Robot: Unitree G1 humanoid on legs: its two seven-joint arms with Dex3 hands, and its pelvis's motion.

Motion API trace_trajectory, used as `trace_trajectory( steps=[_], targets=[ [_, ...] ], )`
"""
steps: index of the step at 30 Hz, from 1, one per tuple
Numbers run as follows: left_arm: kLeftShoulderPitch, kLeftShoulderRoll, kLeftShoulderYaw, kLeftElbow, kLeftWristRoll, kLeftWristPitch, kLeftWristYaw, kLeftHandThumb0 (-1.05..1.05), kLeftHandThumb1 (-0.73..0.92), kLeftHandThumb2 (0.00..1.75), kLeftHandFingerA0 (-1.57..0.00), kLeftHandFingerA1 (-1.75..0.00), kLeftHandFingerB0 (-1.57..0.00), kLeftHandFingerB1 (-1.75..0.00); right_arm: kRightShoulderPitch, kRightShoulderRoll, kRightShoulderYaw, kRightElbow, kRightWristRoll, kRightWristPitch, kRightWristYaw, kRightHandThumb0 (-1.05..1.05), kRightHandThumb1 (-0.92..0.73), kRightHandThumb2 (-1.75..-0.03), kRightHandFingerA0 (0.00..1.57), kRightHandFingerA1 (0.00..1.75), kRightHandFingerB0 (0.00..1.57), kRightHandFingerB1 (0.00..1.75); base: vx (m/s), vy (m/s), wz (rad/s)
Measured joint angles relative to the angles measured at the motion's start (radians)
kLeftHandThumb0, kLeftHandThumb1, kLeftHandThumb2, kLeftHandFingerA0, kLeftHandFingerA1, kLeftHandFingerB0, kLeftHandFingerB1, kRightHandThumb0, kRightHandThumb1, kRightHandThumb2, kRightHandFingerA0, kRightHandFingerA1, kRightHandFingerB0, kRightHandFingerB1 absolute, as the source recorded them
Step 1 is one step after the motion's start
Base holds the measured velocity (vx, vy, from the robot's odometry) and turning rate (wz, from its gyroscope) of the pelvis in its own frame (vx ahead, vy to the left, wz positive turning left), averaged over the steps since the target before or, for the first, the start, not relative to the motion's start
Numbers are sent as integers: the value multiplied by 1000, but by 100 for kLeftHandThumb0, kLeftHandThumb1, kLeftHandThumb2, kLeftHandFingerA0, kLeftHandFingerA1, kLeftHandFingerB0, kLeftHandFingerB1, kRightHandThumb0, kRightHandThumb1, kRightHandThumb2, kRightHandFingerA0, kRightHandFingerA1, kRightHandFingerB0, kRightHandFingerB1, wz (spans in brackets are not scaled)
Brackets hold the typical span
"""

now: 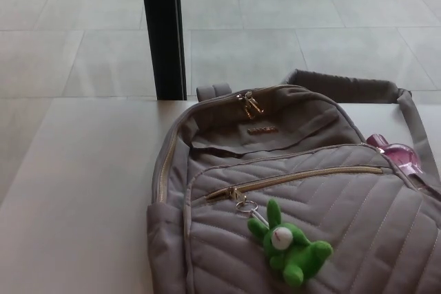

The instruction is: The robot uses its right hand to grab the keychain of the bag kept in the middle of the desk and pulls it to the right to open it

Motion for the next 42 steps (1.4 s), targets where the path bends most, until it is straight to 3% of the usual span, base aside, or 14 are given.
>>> trace_trajectory(
  steps=[2,3,4,6,8,9,11,12,13,14,29,31,32,42],
  targets=[
    [-5,6,14,16,-7,-14,-16,-53,67,61,-48,-52,-48,-38,-6,-9,-52,-15,26,-26,4,-80,-56,-91,58,78,7,32,0,0,0],
    [-8,9,18,20,-10,-19,-22,-53,67,60,-49,-52,-49,-38,-18,-18,-76,-22,42,-33,9,-80,-72,-62,50,52,9,23,0,0,0],
    [-10,11,21,23,-12,-24,-26,-54,66,60,-48,-51,-48,-38,-30,-25,-93,-31,52,-35,14,-97,-66,-99,31,48,7,10,0,0,0],
    [-14,15,26,27,-17,-31,-34,-54,66,60,-48,-51,-48,-38,-50,-34,-124,-83,73,-34,21,-97,-66,-99,31,48,7,10,0,0,0],
    [-19,16,31,31,-23,-31,-39,-52,66,60,-49,-53,-49,-38,-67,-39,-148,-162,91,-30,29,-78,-71,-61,45,41,5,22,0,0,0],
    [-19,15,32,31,-23,-31,-40,-52,67,61,-50,-53,-48,-38,-75,-39,-157,-203,97,-26,32,-92,-61,-97,28,49,6,13,0,0,0],
    [-20,15,33,31,-24,-31,-42,-53,66,60,-51,-51,-50,-38,-89,-39,-165,-270,105,-17,35,-86,-56,-94,27,51,9,22,0,0,0],
    [-21,15,34,31,-24,-31,-42,-53,66,60,-52,-51,-50,-38,-97,-39,-167,-307,107,-13,36,-86,-71,-62,35,38,8,23,0,0,0],
    [-21,15,34,31,-24,-31,-42,-53,66,60,-50,-52,-50,-38,-109,-39,-170,-354,111,-6,37,-85,-56,-95,28,50,7,39,0,0,0],
    [-21,15,34,31,-24,-31,-42,-54,67,60,-49,-51,-48,-38,-116,-39,-170,-375,113,-4,38,-88,-69,-61,41,46,17,36,0,0,0],
    [-31,-2,35,31,-24,-30,-44,-53,66,61,-51,-53,-49,-38,-324,-39,-114,-900,129,106,38,-74,-50,-88,33,57,16,42,0,0,0],
    [-31,-3,35,31,-24,-30,-44,-54,65,60,-50,-54,-49,-38,-346,-39,-90,-961,129,121,39,-75,-50,-87,32,55,17,42,0,0,0],
    [-32,-4,35,31,-24,-30,-44,-54,66,60,-51,-53,-49,-38,-357,-39,-77,-993,128,128,40,-75,-61,-59,40,48,28,30,0,0,0],
    [-34,-4,38,31,-24,-30,-47,-52,67,60,-53,-52,-51,-39,-425,-39,110,-1315,122,212,73,-73,-62,-60,40,47,29,30,0,0,0]
  ],
)
